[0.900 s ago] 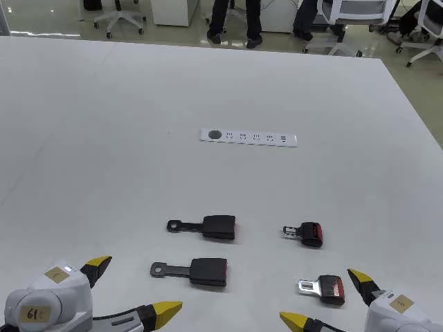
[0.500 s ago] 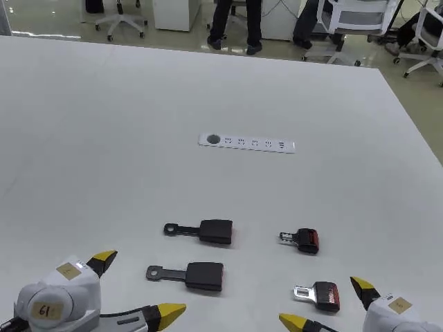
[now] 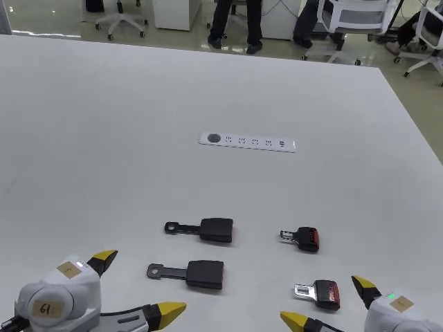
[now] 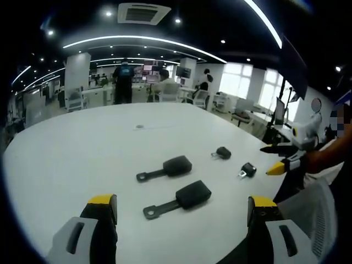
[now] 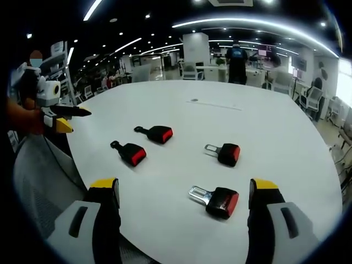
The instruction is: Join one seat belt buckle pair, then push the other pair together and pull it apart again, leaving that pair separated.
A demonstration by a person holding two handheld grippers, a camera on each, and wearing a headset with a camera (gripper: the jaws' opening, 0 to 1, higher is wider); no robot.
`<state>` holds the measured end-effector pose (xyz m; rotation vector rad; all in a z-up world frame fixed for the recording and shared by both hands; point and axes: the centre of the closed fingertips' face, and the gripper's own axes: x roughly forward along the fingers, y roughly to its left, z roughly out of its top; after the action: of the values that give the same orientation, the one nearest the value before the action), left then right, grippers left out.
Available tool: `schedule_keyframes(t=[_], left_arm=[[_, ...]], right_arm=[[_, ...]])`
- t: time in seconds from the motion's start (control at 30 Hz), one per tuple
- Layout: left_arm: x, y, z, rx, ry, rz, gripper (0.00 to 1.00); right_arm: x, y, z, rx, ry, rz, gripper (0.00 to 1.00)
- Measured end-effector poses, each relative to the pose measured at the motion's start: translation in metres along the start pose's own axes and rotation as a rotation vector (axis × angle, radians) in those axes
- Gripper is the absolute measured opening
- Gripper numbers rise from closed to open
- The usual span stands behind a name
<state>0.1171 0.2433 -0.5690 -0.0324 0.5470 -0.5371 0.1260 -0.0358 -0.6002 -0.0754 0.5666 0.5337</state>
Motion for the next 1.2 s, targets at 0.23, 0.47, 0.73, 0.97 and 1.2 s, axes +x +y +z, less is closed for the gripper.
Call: schedule_keyframes(t=[0.23, 0.47, 0.73, 0.97, 1.2], left_arm=[[-0.0003, -0.0037, 0.0046, 0.003, -0.007, -0.003, 1.00], [-0.0014, -0.0019, 0.0028, 0.008, -0.004, 0.002, 1.00], [-0.0022, -0.0023, 0.0013, 0.007, -0.003, 0.004, 1.00], [-0.0031, -0.0036, 0.0023, 0.007, -0.006, 0.005, 1.00], [-0.0047, -0.0044, 0.0042, 0.009, -0.008, 0.006, 1.00]], right_arm=[[-0.0016, 0.0000, -0.0001, -0.004, 0.003, -0.002, 1.00], [-0.0030, 0.0008, 0.0013, -0.009, 0.002, -0.002, 1.00], [-0.0033, 0.0013, 0.0017, -0.013, 0.002, 0.002, 0.99], [-0.0040, 0.0021, 0.0037, -0.018, 0.001, 0.003, 0.98], [-0.0034, 0.0038, 0.0060, -0.022, -0.006, 0.006, 0.98]])
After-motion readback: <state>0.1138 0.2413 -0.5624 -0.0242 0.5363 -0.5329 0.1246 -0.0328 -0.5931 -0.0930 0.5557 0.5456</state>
